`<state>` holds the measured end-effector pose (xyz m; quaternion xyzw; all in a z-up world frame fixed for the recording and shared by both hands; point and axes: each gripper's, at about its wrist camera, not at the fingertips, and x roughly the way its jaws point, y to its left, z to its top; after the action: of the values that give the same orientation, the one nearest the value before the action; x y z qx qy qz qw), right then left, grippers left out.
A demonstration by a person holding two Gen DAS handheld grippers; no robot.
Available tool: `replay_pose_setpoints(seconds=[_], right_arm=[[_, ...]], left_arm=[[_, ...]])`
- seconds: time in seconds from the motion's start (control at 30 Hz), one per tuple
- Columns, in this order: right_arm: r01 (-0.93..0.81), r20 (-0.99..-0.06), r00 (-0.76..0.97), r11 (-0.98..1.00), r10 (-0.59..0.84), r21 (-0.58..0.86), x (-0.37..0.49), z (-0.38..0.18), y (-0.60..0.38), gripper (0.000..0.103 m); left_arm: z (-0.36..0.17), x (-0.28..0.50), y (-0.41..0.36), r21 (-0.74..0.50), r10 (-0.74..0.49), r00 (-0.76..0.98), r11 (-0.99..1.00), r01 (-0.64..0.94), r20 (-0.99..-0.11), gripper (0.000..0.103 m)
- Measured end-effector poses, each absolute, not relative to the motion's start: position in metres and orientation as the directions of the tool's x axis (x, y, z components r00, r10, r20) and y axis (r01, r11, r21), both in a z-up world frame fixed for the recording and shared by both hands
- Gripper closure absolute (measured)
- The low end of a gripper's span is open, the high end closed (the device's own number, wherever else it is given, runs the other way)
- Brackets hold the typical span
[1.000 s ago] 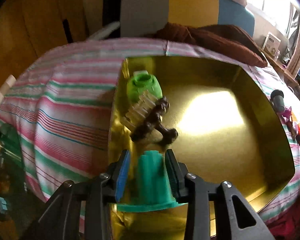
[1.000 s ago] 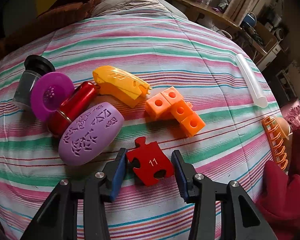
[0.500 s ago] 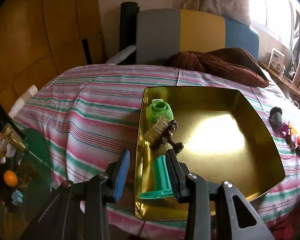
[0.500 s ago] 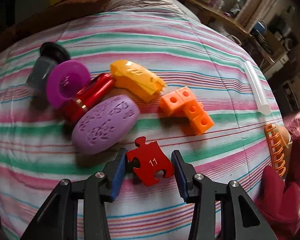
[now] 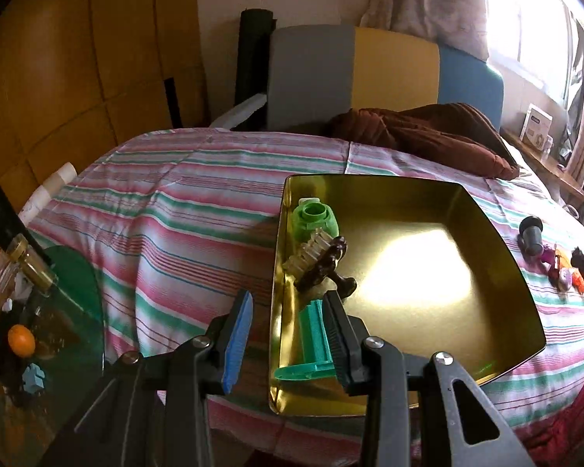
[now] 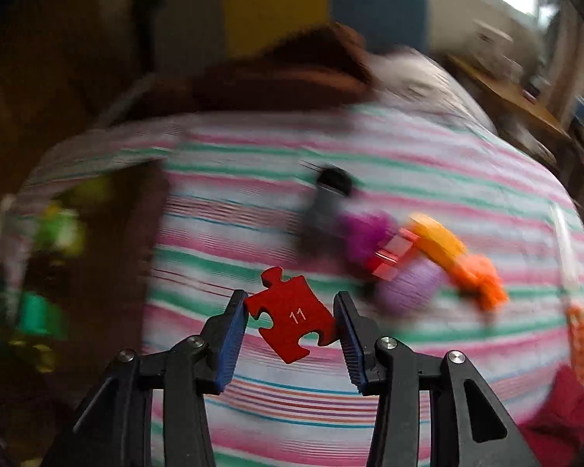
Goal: Organize rigid objects
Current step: 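Lower the teal piece into the tray with the left tool while the right tool carries the puzzle piece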
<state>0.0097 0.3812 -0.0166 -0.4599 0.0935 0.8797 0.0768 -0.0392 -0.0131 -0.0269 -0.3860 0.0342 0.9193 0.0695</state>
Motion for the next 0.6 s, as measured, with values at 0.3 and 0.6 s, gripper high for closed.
replay_pose_setpoints(seconds=[0.3, 0.6], right_arm=[[0.112, -0.810, -0.555, -0.982, -0.190, 0.154, -0.024, -0.016, 0.231, 0.057], [0.253, -0.875, -0.418, -0.956, -0.243, 0.145, -0.051, -0.072, 0.126, 0.057]], left_arm=[[-0.031, -0.039, -0.039, -0.009, 0.065, -0.694, -0.996, -0.085, -0.717, 0.066], [-0.038, -0.038, -0.066, -0.017, 0.025, -0.691, -1.000, -0.019, -0.722, 0.066]])
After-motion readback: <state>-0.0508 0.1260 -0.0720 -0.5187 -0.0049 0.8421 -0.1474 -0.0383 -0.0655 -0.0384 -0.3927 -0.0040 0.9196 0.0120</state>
